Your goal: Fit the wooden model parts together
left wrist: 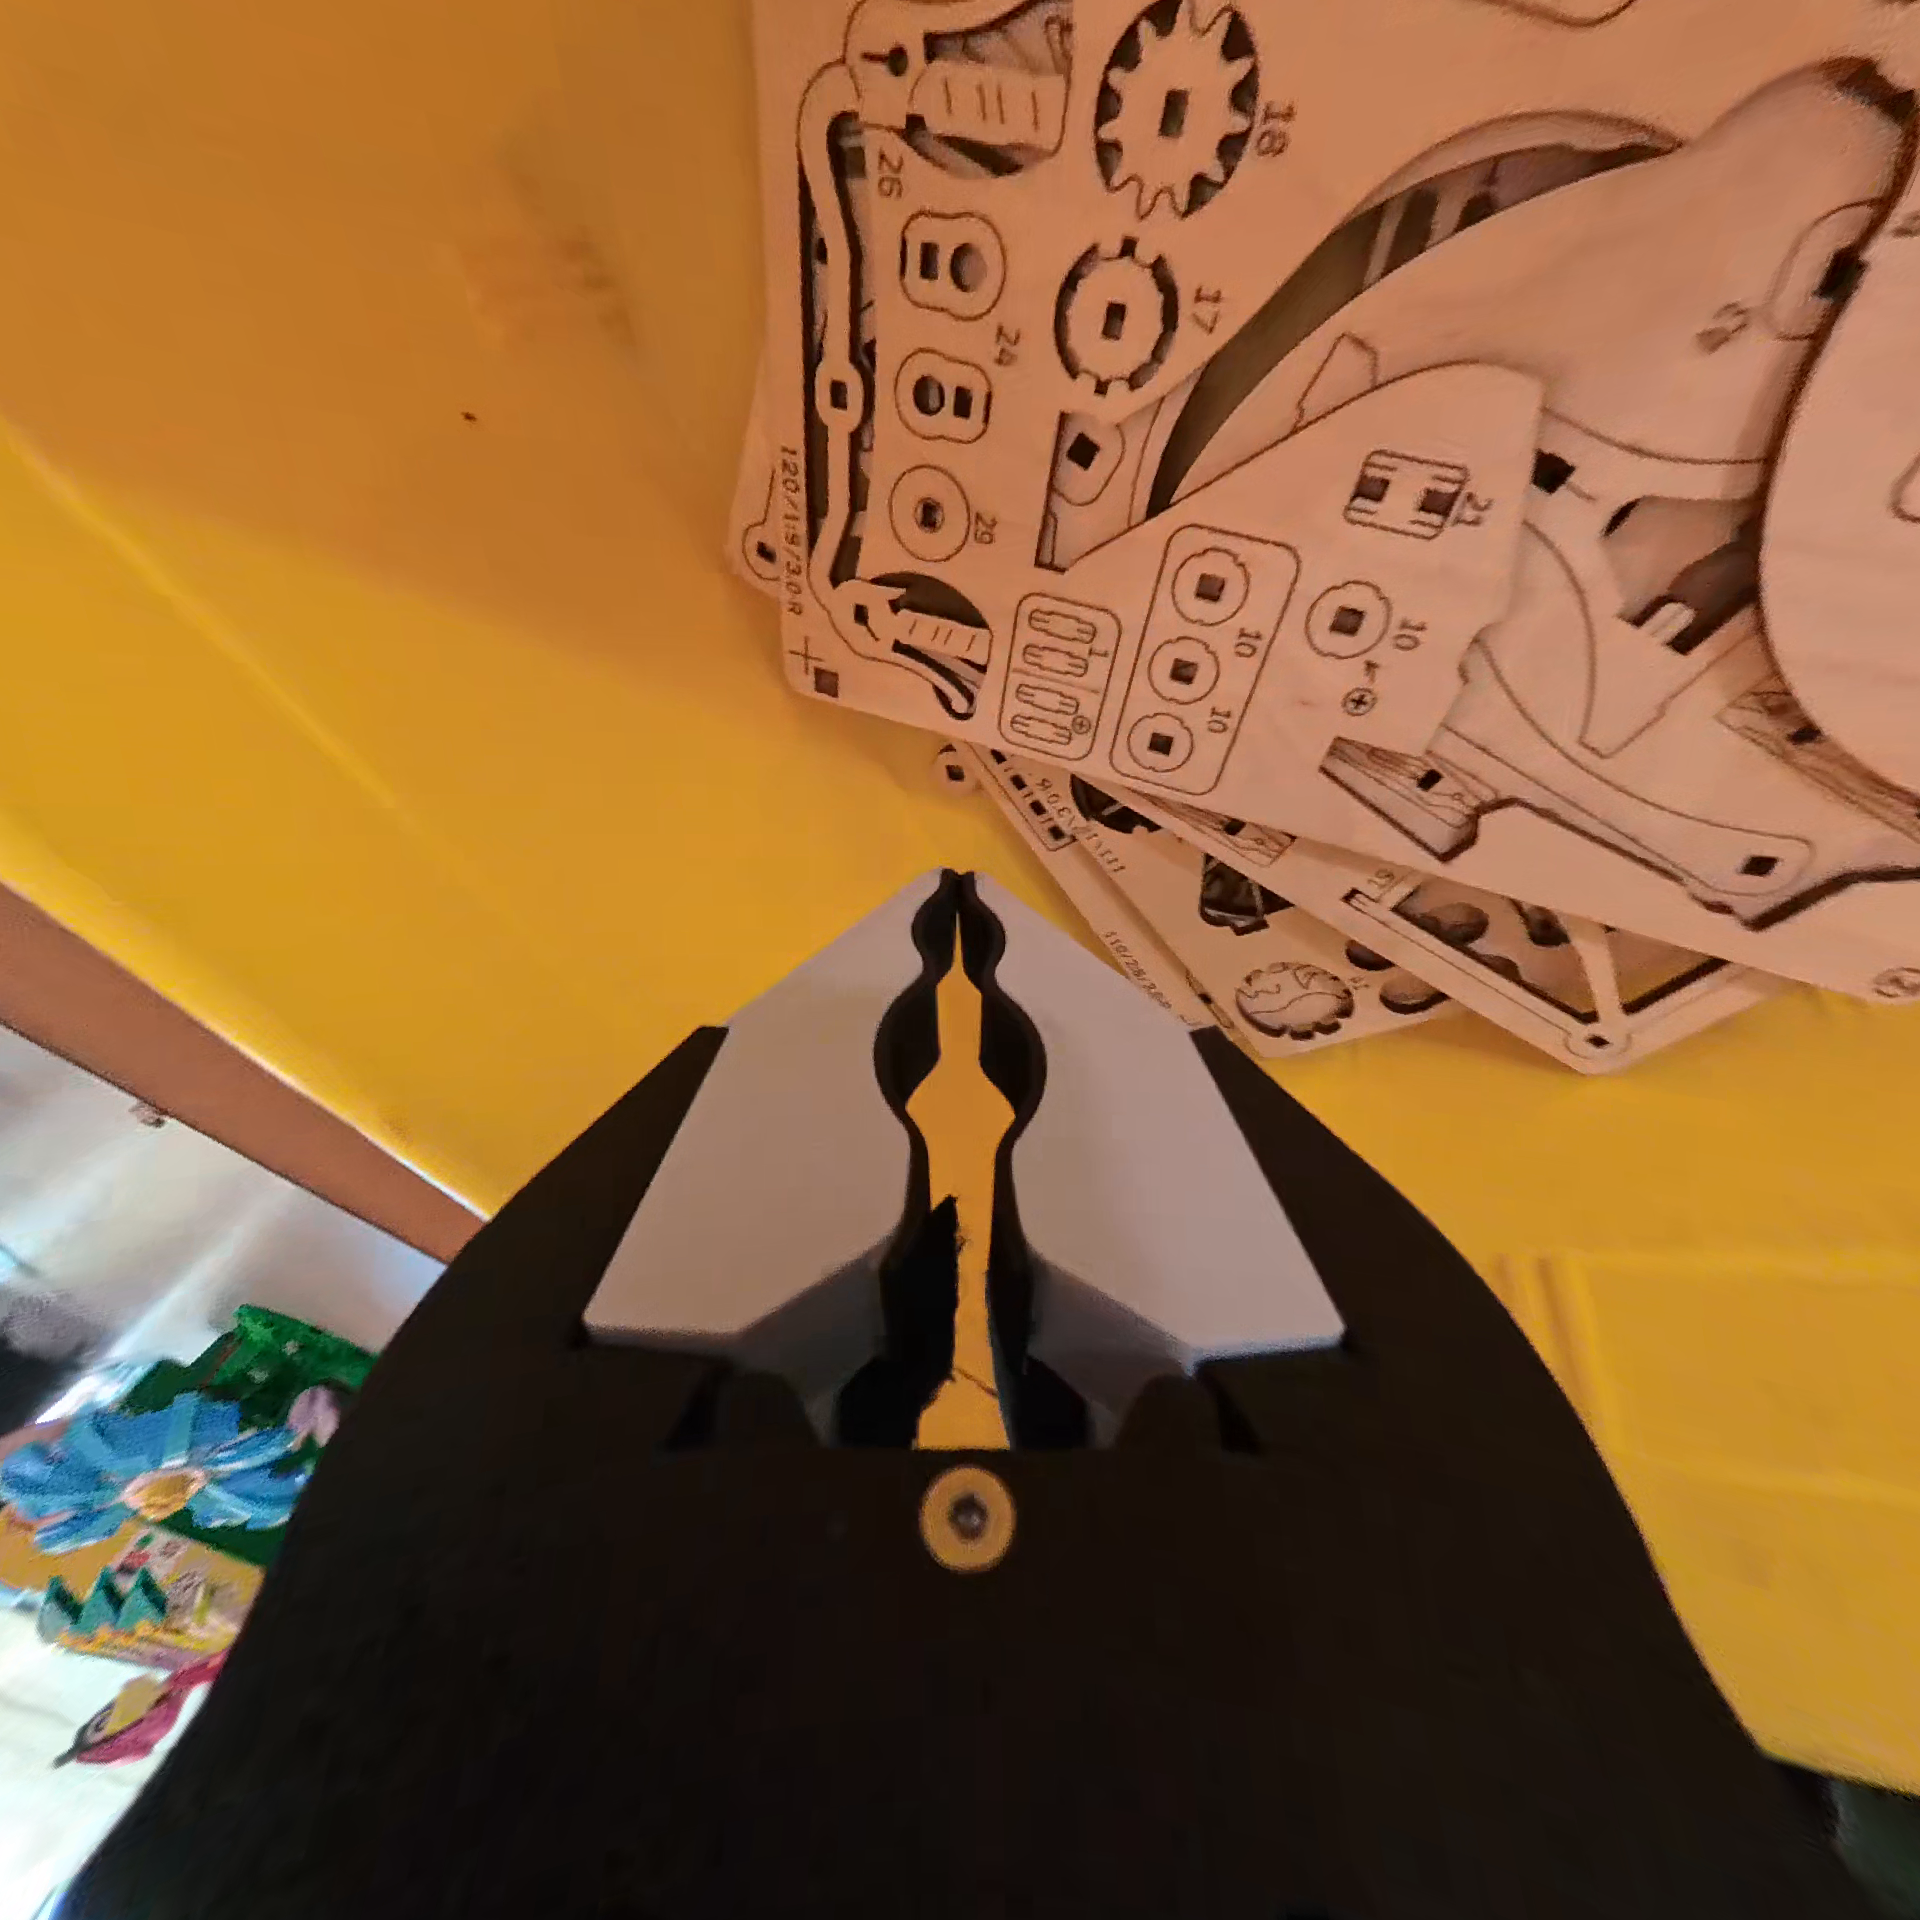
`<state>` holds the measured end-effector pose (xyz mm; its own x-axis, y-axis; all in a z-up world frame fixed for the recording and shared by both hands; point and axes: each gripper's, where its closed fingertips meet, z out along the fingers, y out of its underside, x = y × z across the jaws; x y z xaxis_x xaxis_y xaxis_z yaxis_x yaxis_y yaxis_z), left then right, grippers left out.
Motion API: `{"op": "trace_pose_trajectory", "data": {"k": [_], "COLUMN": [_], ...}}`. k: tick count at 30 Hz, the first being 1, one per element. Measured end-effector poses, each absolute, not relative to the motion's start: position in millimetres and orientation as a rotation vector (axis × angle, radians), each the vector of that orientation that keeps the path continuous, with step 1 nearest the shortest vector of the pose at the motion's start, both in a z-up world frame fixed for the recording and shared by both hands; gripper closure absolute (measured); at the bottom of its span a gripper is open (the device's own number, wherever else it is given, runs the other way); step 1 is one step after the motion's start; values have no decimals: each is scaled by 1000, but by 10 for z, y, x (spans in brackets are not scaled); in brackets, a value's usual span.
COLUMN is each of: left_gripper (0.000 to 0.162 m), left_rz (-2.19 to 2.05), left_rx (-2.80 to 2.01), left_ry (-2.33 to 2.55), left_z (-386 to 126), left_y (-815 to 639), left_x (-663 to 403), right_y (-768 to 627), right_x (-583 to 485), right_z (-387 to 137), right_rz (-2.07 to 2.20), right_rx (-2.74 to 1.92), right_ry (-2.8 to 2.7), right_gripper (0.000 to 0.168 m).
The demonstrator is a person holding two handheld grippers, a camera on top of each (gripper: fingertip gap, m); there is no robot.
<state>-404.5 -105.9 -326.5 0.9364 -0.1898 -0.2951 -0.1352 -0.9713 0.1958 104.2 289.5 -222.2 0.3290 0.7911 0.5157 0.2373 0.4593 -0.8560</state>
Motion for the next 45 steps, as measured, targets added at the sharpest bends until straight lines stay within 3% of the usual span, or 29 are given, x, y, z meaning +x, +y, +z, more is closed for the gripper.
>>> {"op": "trace_pose_trajectory", "data": {"k": [1, 8, 15, 20, 23, 24, 33, 45], "left_gripper": [162, 162, 162, 162, 162, 154, 138, 141], "left_rz": [-491, -500, -190, -452, -481, -484, -491, -519], "left_rx": [2901, 2808, 3147, 3243, 3163, 3114, 2932, 2515], "left_ry": [-248, -237, -54, -37, -243, -349, -773, -1010], "left_z": [-3276, -3395, -3410, -3262, -3283, -3298, -3291, -3333], "left_y": [-1066, -1181, -911, -761, -814, -849, -850, -919], "left_x": [-4061, -4082, -3760, -4018, -4018, -4006, -3993, -4154], "right_y": [2896, 2887, 2883, 2887, 2892, 2893, 2901, 2900], "right_x": [1041, 1040, 1038, 1040, 1037, 1035, 1026, 1015], "right_z": [-2227, -2225, -2231, -2241, -2259, -2265, -2310, -2358], "right_rz": [473, 475, 479, 480, 481, 480, 483, 482], "right_rx": [-1078, -1075, -1076, -1080, -1087, -1089, -1105, -1118], "right_ry": [-1223, -1226, -1231, -1233, -1238, -1241, -1257, -1281], "right_gripper": [168, 168, 168, 168, 168, 168, 167, 167]}}
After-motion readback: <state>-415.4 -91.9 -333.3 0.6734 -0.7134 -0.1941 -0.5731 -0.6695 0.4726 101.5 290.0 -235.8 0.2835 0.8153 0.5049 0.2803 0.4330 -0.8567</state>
